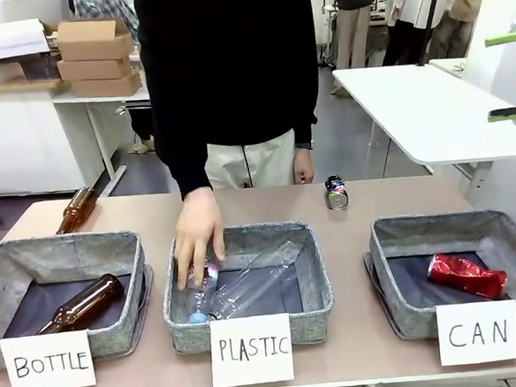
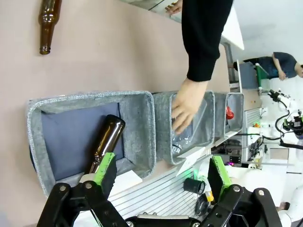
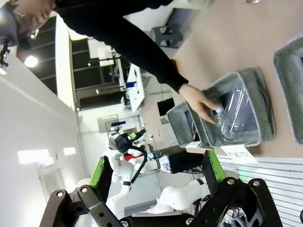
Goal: Sort the can waste into the basket.
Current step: Pick up the can waste from the table and place it in the right Fabric basket.
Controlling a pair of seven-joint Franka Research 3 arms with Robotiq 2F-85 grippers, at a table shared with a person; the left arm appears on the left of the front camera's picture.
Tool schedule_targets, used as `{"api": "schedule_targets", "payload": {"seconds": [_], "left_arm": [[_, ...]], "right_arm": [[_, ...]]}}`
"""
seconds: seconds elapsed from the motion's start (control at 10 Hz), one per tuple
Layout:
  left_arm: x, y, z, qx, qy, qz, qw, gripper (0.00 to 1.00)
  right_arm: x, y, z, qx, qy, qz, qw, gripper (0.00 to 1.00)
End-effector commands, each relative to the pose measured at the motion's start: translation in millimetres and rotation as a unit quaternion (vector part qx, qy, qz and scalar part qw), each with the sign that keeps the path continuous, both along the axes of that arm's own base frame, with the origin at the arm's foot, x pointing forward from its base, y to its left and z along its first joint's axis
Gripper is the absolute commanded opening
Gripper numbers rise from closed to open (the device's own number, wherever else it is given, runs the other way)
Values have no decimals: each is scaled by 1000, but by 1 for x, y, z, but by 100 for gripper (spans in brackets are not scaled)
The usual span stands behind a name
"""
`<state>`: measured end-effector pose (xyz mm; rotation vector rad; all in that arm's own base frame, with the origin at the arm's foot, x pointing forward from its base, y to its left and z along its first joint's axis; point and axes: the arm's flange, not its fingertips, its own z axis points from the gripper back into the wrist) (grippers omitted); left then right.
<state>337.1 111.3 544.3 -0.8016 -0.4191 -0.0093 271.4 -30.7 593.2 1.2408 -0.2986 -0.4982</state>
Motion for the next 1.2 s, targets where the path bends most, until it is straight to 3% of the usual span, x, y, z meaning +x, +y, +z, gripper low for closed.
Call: {"api": "schedule_targets", "payload": {"seconds": [0.0, 0.3, 0.4, 0.5, 0.6, 0.7, 0.8, 0.9, 1.0, 1.1], "left_arm": [[-2, 3, 1, -1, 8, -2, 1000, 100], [-2, 3, 1, -1, 8, -2, 1000, 100], [-2, 3, 1, -1, 8, -2, 1000, 100], [-2, 3, 1, -1, 8, -2, 1000, 100], [-2, 3, 1, -1, 8, -2, 1000, 100], [-2, 3, 1, -1, 8, -2, 1000, 100], [-2, 3, 1, -1, 8, -2, 1000, 100], [-2, 3, 1, -1, 8, -2, 1000, 100], [-2, 3, 1, -1, 8, -2, 1000, 100], [-2, 3, 1, -1, 8, -2, 1000, 100]], "right_arm": [[2, 2, -4, -3, -5, 8, 1000, 100], [1, 1, -1, -1, 2, 1, 1000, 100], [-20, -1, 4, -116, 37, -87, 989, 100], [27, 33, 5, -258, 60, -56, 963, 100], [108, 69, -20, -369, 89, -12, 925, 100], [161, 91, -45, -441, 105, -1, 891, 100], [196, 102, -60, -459, 93, 24, 883, 100], [217, 111, -74, -493, 102, 37, 863, 100], [220, 123, -82, -497, 113, 58, 858, 100], [194, 127, -72, -421, 191, 108, 880, 100]]}}
